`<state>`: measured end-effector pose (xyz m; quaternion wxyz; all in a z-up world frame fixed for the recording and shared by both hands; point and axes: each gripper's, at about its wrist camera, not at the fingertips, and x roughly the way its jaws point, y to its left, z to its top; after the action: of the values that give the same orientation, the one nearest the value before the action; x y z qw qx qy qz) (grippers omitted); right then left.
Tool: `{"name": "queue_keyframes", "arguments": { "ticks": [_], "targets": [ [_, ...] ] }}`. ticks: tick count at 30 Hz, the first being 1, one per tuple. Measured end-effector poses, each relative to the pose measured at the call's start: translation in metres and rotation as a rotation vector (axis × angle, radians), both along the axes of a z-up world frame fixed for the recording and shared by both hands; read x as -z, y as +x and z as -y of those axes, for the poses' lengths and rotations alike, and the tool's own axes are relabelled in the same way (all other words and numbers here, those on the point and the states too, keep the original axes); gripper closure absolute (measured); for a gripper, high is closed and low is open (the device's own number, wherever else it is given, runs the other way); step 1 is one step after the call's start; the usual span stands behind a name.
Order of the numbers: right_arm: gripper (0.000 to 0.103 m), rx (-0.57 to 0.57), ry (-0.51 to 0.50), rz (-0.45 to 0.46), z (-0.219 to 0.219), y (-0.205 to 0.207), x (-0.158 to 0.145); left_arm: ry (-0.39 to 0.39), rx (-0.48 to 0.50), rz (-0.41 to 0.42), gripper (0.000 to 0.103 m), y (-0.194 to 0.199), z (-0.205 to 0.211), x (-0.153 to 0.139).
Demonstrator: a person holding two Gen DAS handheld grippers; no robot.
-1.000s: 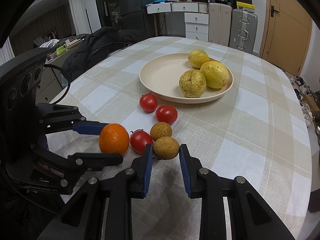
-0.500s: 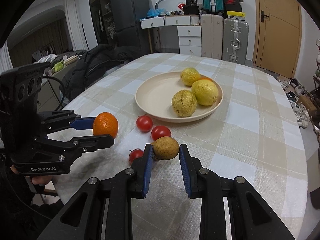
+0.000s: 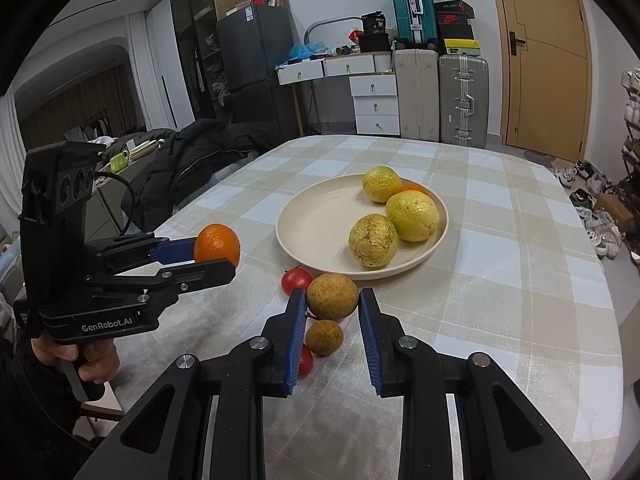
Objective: Organize fruits
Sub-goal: 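Carry the orange and kiwi over the cream plate with both tools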
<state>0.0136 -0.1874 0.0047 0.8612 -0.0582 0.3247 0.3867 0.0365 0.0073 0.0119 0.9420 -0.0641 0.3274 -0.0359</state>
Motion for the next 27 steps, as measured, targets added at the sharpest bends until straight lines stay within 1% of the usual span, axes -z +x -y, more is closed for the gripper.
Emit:
{"name": "queue_keyframes", "arguments": {
  "ticks": [2,14,18,20,22,27],
  "targets": [
    [0.076,0.003,0.015,0.001,0.0,0.002,-0.002,-0.013,-0.008,0.005,0.065,0.003,-0.004,-0.002],
    [0.076,0.066,0.059,0.007,0.0,0.025,-0.017,-0.034,-0.043,0.029,0.065,0.023,-0.021,-0.011],
    [0.076,0.074,0.071,0.002,-0.005,0.032,-0.02,-0.013,-0.051,0.036,0.065,0.031,-0.023,-0.013],
    [0.076,0.081,0.073,0.005,-0.008,0.034,-0.022,-0.027,-0.051,0.04,0.065,0.035,-0.025,-0.014],
    [0.076,0.08,0.079,-0.009,-0.011,0.037,-0.022,-0.032,-0.057,0.044,0.065,0.039,-0.027,-0.016],
    [0.076,0.078,0.069,-0.025,-0.019,0.045,-0.02,-0.013,-0.063,0.055,0.065,0.052,-0.028,-0.019]
  ]
}}
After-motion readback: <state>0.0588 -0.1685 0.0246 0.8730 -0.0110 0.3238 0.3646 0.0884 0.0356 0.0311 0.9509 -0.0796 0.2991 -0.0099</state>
